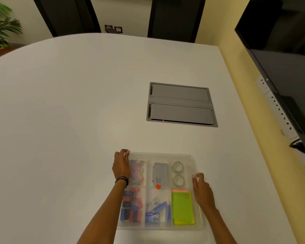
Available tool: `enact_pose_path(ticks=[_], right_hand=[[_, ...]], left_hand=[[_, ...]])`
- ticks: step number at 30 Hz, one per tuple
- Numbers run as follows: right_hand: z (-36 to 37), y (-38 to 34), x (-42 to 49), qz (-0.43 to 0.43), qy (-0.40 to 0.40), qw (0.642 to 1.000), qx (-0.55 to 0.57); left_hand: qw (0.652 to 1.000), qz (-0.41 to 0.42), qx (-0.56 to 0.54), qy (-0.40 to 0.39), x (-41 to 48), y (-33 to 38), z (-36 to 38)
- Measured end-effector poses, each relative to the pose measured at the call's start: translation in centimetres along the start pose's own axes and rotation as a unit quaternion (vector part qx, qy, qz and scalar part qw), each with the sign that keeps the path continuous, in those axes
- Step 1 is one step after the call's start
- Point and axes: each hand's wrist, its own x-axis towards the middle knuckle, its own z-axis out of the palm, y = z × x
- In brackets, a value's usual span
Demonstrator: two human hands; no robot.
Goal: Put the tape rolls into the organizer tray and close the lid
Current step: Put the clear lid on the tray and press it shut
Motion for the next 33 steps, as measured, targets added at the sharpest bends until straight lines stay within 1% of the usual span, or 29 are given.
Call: enact_pose_path(ticks=[2,4,9,16,21,28,31,33], right_hand=[[1.1,0.7,-2.4,-0.003,0.030,0.999,-0.027],[2.0,1.1,-4.3,0.009,0.048,0.998,-0.030],[3.0,1.2,-4.7,0.043,0.065,0.997,-0.009],[3.0,1.0,-4.5,0.042,0.072,0.997,0.000],[2.2,0.4,-4.4,0.031,0.066,0.997,0.012],[2.1,0.0,-4.6,0.019,0.079,0.996,-0.027],[2.2,0.1,-4.8,0.013,0.092,0.994,-0.053],[2.3,0.1,-4.8,0.012,0.094,0.994,-0.053]], left_hand=[[1.000,0.012,0.007,-0.004,0.3,0.0,-0.1],[0.999,0.028,0.018,-0.021,0.4,0.1,-0.2],[0.998,0.038,0.023,-0.039,0.4,0.2,-0.5],[0.994,0.072,-0.003,-0.077,-3.1,-1.8,-2.4],[0.994,0.066,-0.011,-0.082,-6.3,-3.7,-3.9],[0.992,0.056,0.023,-0.115,-10.2,-5.6,-5.4],[0.991,0.045,0.068,-0.109,-11.7,-6.4,-5.9],[0.992,0.038,0.072,-0.098,-12.3,-6.7,-6.1]])
